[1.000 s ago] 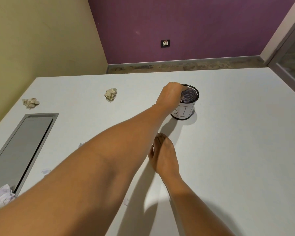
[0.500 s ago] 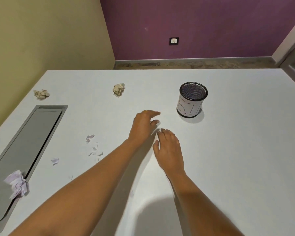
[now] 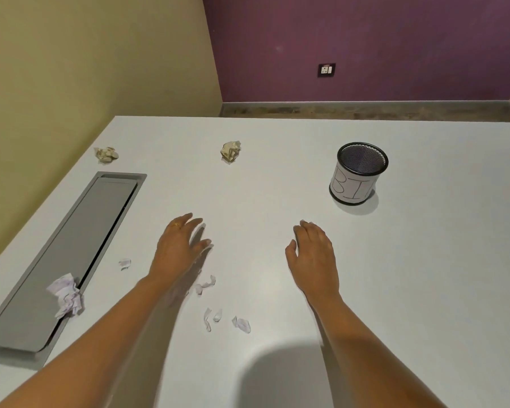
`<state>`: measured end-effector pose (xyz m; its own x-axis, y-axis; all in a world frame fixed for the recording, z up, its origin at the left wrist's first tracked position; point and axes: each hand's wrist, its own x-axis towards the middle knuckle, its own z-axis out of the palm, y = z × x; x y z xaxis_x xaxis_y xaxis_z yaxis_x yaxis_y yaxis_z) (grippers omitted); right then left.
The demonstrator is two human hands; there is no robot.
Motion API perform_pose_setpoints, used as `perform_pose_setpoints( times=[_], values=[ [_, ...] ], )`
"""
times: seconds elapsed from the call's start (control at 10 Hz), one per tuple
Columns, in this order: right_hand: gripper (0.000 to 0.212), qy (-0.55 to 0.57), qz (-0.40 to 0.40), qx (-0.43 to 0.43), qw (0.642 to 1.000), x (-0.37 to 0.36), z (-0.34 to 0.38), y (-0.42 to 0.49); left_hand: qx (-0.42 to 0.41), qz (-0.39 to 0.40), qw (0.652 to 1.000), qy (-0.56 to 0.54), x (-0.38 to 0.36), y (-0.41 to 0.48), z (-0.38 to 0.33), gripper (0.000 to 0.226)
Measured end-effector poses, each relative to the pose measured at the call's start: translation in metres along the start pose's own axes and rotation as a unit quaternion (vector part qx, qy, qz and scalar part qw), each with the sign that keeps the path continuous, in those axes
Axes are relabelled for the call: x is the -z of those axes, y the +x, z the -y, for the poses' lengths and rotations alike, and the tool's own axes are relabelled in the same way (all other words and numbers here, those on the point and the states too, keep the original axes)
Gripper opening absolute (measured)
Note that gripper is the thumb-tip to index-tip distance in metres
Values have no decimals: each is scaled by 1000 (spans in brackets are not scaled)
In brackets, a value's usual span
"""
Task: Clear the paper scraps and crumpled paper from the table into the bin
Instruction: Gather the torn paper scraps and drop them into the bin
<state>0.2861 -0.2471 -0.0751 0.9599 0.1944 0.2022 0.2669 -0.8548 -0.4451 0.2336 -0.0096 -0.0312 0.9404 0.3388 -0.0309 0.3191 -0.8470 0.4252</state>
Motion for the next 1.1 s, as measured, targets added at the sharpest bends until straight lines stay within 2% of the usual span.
perform_pose_setpoints(
  times=[0.2, 0.3, 0.5, 0.6, 0.7, 1.1],
  values=[
    [30, 0, 2, -2, 1000, 0, -1, 0, -9, 109, 994, 14, 15, -4, 32, 59],
    [30, 4, 1, -2, 1000, 0, -1, 0, -31, 115, 992, 28, 17, -6, 37, 54],
    [30, 1, 1, -1, 1000, 0, -1, 0, -55, 46, 996, 49, 11, -7, 34, 25],
    [30, -2, 0, 1, 1000, 1, -1, 0, -43, 16, 998, 36, 6, -7, 29, 18],
    [30, -3, 2, 2, 1000, 1, 0, 0, -38, -5, 999, 11, 2, -7, 23, 16],
    [30, 4, -8, 6, 1000, 3, 1, 0, 0, -8, 999, 50, -1, 2, -3, 18]
  ],
)
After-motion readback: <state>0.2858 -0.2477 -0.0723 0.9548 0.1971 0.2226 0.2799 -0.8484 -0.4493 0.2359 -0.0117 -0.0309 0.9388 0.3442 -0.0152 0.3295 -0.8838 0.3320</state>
